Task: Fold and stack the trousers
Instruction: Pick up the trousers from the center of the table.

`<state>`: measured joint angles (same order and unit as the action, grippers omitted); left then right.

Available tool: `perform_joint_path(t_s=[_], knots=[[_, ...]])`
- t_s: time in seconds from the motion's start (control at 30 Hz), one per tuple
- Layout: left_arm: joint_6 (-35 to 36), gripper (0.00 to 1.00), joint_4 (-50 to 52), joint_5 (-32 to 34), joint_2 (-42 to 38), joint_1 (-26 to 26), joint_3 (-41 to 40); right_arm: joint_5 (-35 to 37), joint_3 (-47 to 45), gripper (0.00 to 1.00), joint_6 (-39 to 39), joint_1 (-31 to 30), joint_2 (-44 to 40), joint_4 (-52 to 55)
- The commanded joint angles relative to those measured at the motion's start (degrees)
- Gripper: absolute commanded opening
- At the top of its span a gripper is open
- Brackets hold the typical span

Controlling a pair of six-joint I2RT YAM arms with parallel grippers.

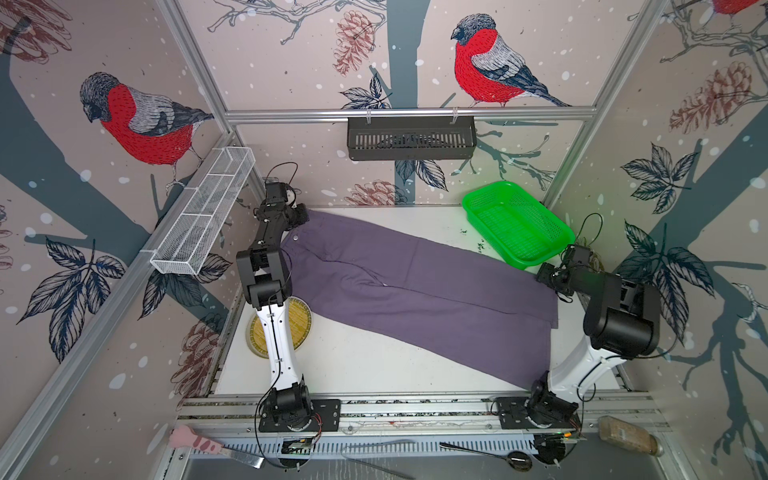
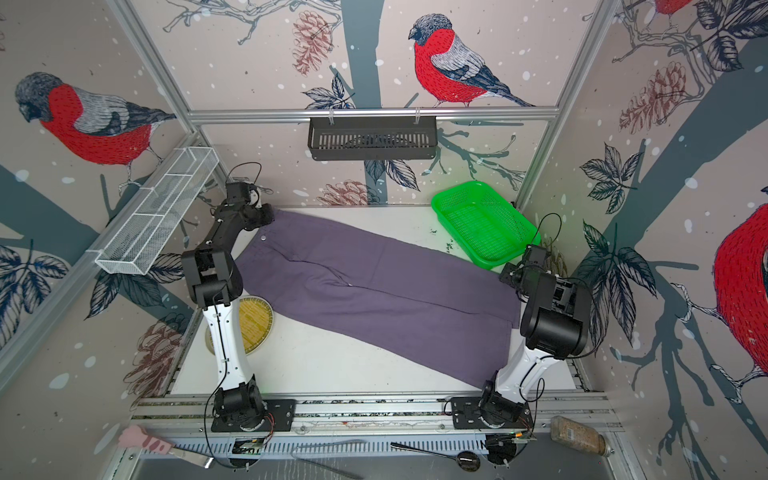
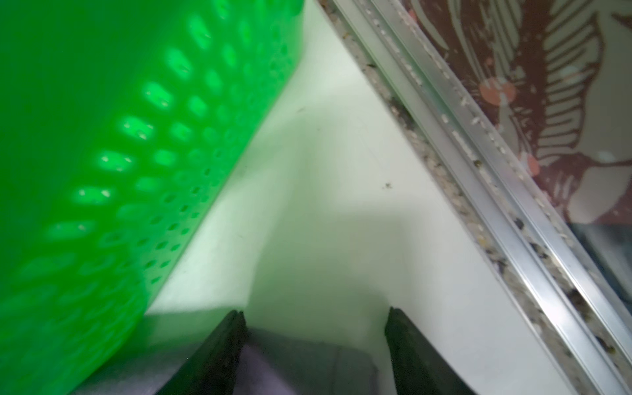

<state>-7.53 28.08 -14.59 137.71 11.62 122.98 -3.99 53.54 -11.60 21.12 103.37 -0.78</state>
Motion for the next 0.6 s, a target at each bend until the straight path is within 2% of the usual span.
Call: perform_joint_path(t_s=[0.0,0.17,0.27,0.4,0.57], knots=[[0.32,0.00,0.05,-0.88,-0.24,0.20,0.55,-3.77,-0.28,0.48,0.69,-0.12,0.40,2.65],[0.82,0.00,0.65,-1.11,-0.67,0.17,1.11,-1.24,-1.36,0.20,1.14,-0.14,-3.43,3.72],[1.95,0.00,0.62,-1.62,-1.46,0.12,0.70,-0.94,-2.44,0.09,0.84,-0.25,-6.53,3.85],[2.82,0.00,0.40,-1.78,-3.15,0.16,-0.75,0.36,-3.72,0.08,0.11,-1.04,-11.44,4.20],[2.31,0.00,-0.42,0.18,-6.42,0.46,-4.63,3.48,-7.71,0.07,-2.16,-0.91,-21.84,5.70]])
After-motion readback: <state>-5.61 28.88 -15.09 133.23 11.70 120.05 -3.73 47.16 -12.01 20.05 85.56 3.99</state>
